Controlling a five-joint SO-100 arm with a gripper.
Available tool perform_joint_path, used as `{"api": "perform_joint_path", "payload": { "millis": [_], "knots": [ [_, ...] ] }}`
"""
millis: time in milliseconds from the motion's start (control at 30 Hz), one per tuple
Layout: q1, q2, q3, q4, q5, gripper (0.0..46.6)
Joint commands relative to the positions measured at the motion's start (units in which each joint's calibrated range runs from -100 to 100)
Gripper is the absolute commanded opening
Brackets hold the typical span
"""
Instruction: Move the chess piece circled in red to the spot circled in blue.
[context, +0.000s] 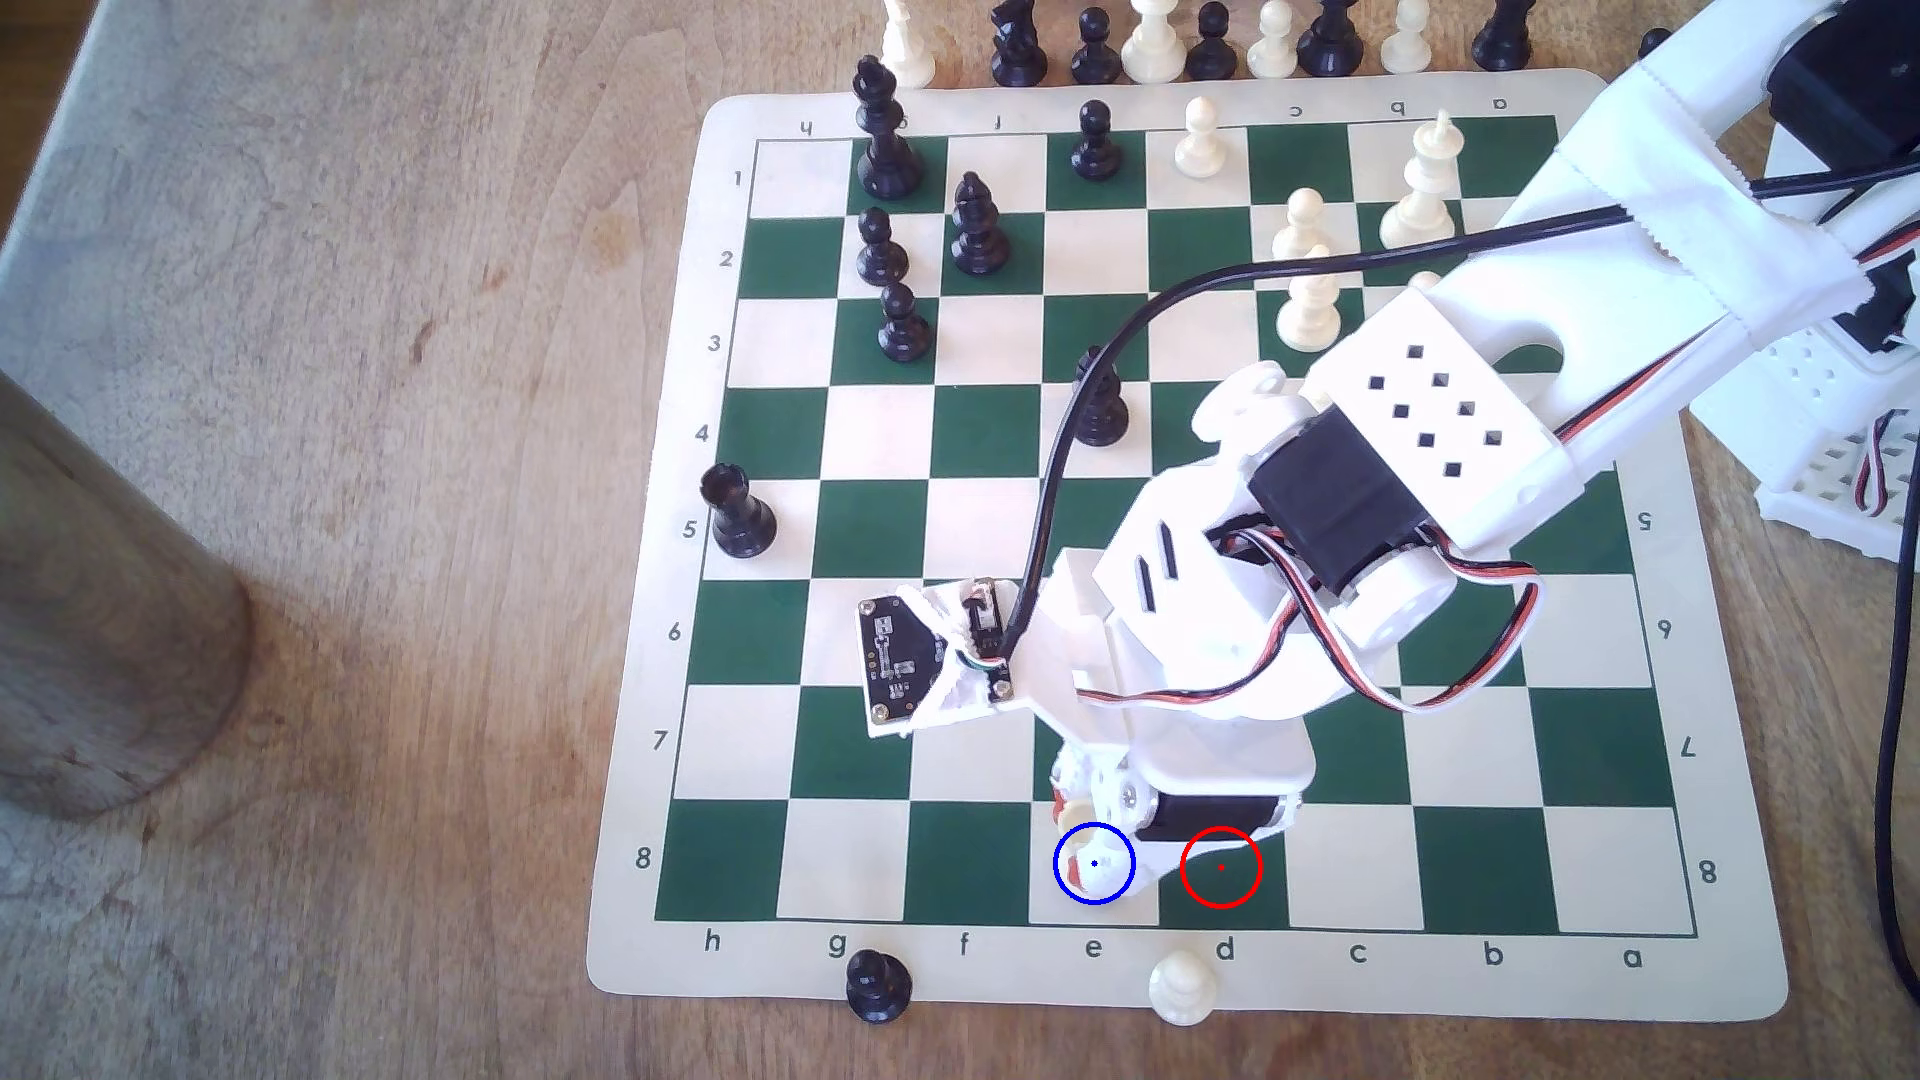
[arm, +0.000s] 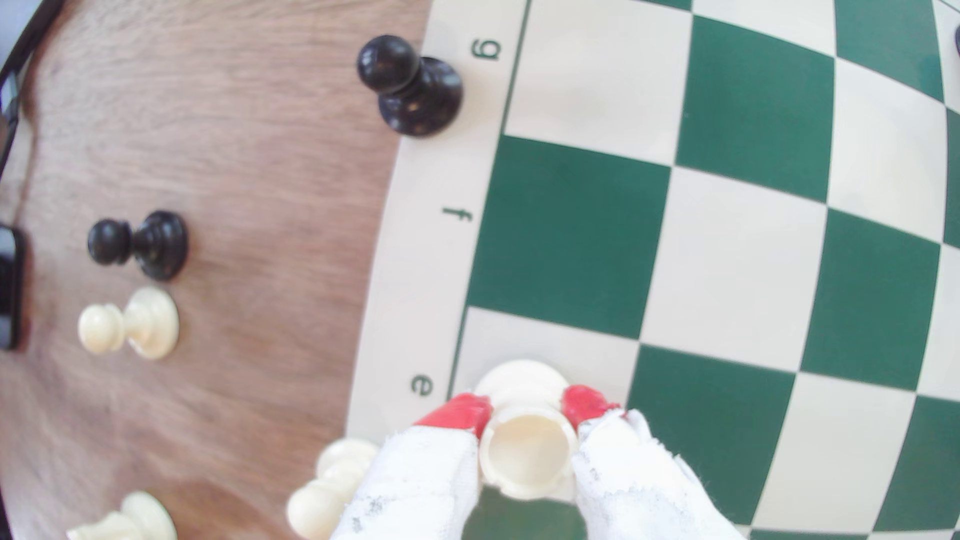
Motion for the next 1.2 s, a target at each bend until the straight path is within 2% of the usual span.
{"api": "perform_joint_path", "payload": {
  "millis": [0, 167, 200, 467, 833, 1167],
  "knots": [
    [-0.28, -0.90, -5.45, -0.64, -0.05, 4.3],
    [-0.59, -1.66, -4.81, 0.02, -0.29, 18.5],
    [-0.59, -2.00, -4.72, 0.02, -0.39, 19.7],
    [-0.35, -3.87, -4.63, 1.41, -0.29, 19.9],
    [0.51, -18.56, -3.00, 11.32, -0.10, 22.0],
    [1.52, -38.33, 11.42, 17.30, -0.10, 21.9]
  ]
}}
